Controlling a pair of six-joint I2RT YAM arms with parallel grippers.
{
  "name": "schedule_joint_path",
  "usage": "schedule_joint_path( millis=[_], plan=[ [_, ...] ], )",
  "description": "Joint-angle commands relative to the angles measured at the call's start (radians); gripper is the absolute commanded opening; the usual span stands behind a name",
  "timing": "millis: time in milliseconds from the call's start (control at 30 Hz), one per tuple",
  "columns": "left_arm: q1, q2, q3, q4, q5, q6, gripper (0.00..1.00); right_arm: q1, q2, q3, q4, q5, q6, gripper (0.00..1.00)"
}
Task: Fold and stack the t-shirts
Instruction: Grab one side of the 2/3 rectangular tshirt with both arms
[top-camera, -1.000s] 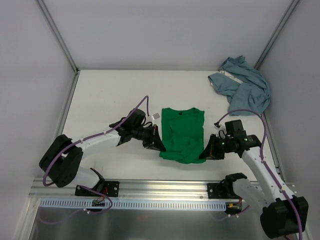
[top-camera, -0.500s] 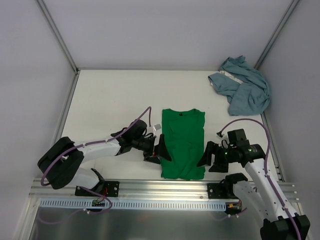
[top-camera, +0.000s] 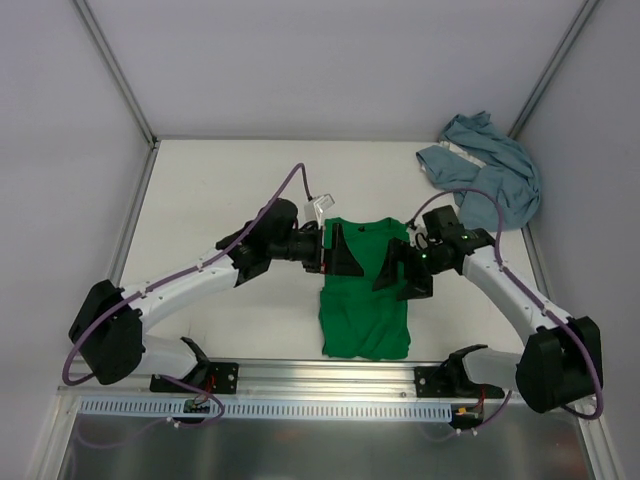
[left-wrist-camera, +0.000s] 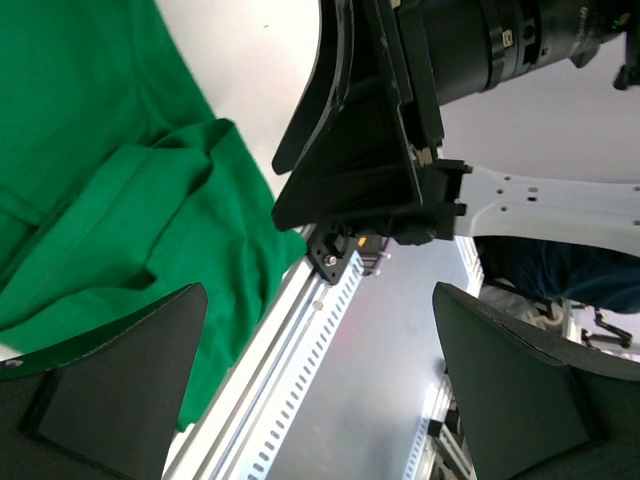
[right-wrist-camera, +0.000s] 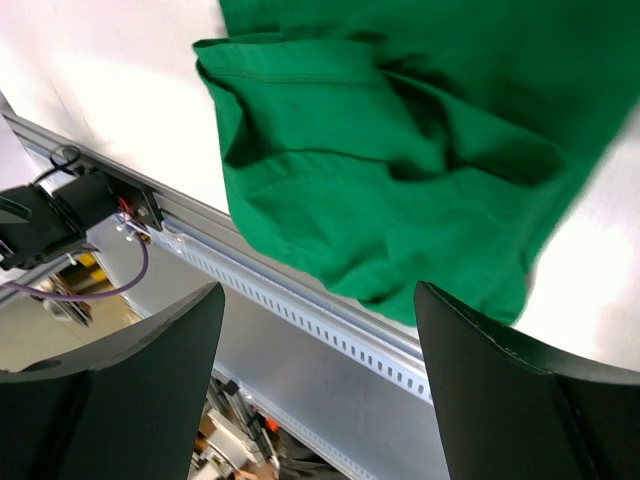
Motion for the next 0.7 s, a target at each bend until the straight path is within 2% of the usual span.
schedule_joint_path(
  millis=[0, 267, 467, 667],
  plan=[
    [-0.001, -0.055, -0.007, -0.063, -0.057, 0.058, 0.99, 0.102, 0.043, 0.05, 0.087, 0.036, 0.069, 0.81],
    [-0.001, -0.152, -0.059, -0.137, -0.093, 0.082, 0.99, 0.245, 0.195, -0.032, 0.291, 0.047, 0.19, 0.81],
    [-0.001, -0.169, -0.07, -0.158, -0.103, 0.093, 0.99, 0.257, 0.328, -0.052, 0.376, 0.055, 0.201, 0.8],
    [0.006, -0.184, -0.073, -0.183, -0.116, 0.112, 0.99, 0.256, 0.446, 0.006, 0.377, 0.096, 0.192, 0.79]
  ],
)
